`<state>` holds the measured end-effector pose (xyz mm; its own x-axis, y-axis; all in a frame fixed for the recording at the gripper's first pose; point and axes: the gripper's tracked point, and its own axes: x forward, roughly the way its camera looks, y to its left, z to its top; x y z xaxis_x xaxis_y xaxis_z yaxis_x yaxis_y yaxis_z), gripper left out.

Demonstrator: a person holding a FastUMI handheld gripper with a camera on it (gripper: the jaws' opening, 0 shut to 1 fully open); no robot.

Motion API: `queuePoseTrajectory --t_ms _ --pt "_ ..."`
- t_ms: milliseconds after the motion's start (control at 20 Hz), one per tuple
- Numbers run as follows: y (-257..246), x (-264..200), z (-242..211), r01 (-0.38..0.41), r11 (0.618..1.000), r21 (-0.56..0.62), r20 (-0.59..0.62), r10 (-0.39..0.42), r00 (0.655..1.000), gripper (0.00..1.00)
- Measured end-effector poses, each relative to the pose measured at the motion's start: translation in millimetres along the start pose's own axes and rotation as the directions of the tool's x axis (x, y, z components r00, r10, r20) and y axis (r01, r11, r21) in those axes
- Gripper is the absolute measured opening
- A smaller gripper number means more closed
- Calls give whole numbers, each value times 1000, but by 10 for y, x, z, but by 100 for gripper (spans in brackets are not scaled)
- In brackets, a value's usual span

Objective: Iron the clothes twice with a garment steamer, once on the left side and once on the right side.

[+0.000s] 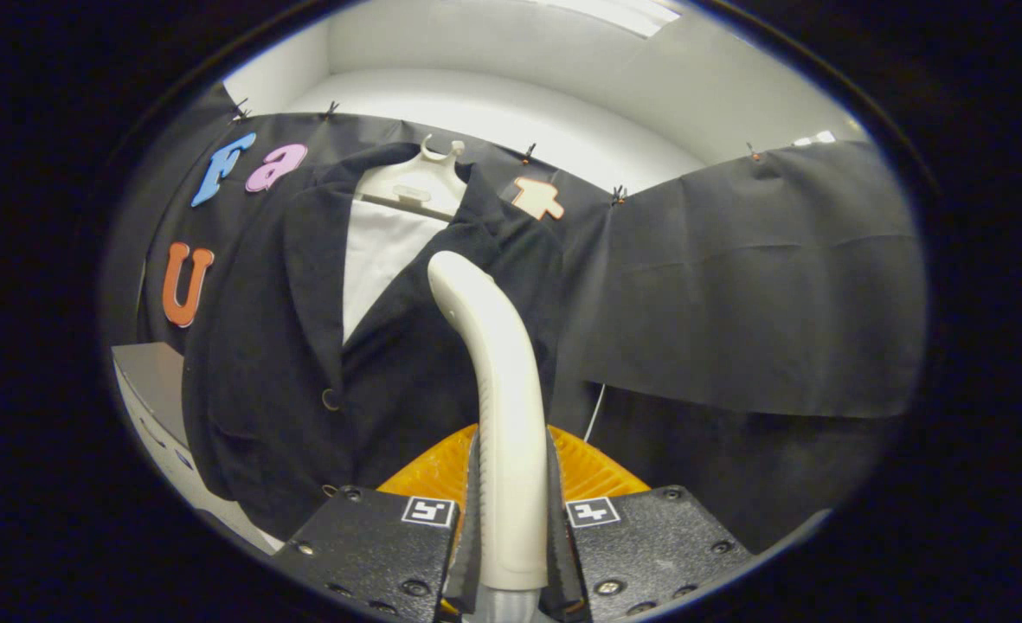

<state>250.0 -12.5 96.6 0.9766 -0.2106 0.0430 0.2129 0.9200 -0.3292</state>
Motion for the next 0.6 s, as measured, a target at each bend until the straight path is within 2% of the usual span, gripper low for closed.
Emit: queuePoseTrajectory --t_ms 600 --pt "94 -343 -1043 -13 999 -40 -202 4 979 33"
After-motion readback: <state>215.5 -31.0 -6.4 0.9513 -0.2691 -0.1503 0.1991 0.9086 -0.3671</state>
